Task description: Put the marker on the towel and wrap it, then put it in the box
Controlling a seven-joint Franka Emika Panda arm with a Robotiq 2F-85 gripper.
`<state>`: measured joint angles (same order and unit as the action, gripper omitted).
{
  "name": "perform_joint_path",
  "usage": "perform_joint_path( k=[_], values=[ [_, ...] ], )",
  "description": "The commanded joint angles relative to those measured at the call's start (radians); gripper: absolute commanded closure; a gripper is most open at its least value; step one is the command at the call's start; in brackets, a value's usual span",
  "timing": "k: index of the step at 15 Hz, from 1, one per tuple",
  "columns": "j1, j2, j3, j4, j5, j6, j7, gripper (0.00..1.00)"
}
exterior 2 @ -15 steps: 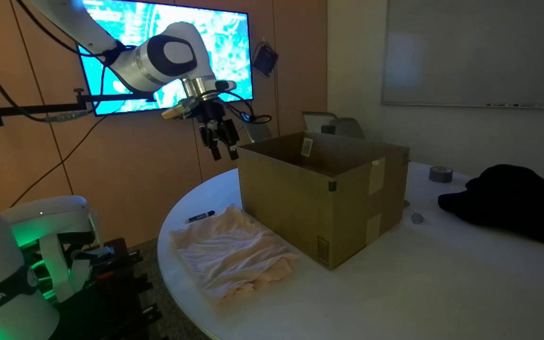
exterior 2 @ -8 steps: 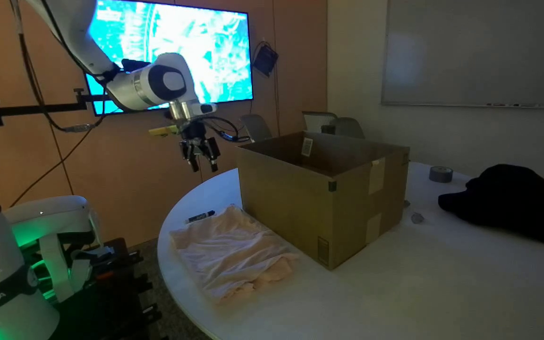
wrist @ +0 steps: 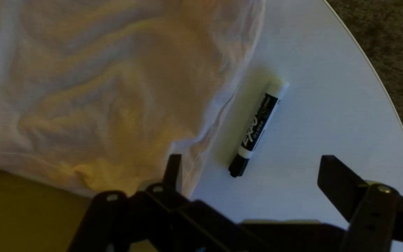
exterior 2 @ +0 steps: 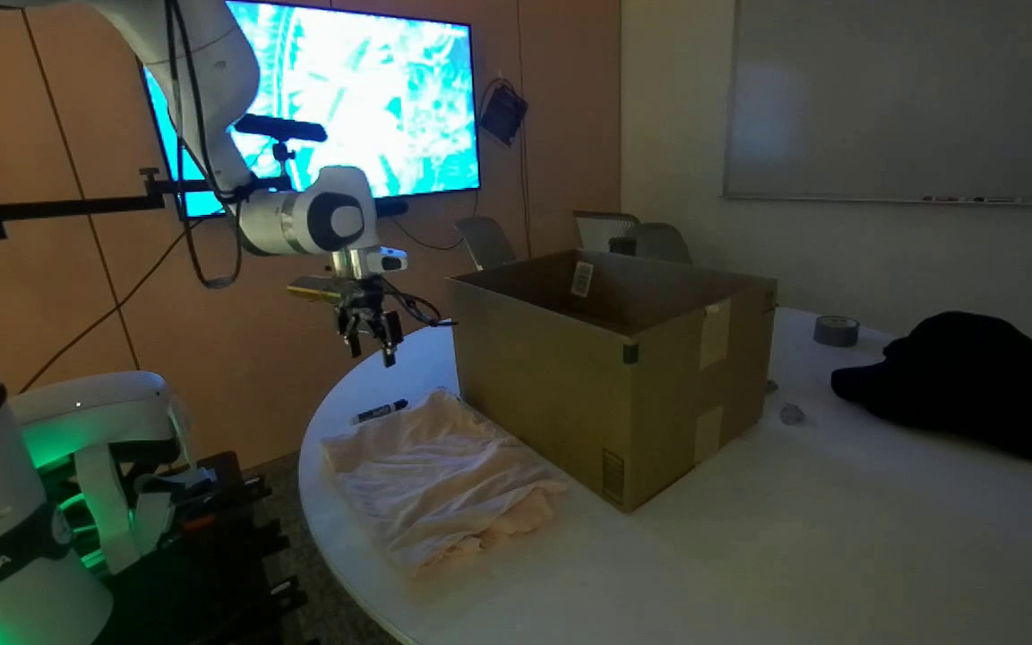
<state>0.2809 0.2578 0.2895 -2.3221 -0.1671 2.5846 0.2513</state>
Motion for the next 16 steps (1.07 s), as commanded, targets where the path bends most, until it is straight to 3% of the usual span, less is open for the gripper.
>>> perform_joint_path(
  k=[1,7,16],
  values=[
    [0.051,0.134,-0.018,0.093,0.044,0.045,0.029,0.00],
    [0.161,0.283,-0.108,0.165,0.011,0.119,0.115,0.00],
    [0.239,0.407,-0.206,0.214,0.014,0.225,0.099,0.00]
  ],
)
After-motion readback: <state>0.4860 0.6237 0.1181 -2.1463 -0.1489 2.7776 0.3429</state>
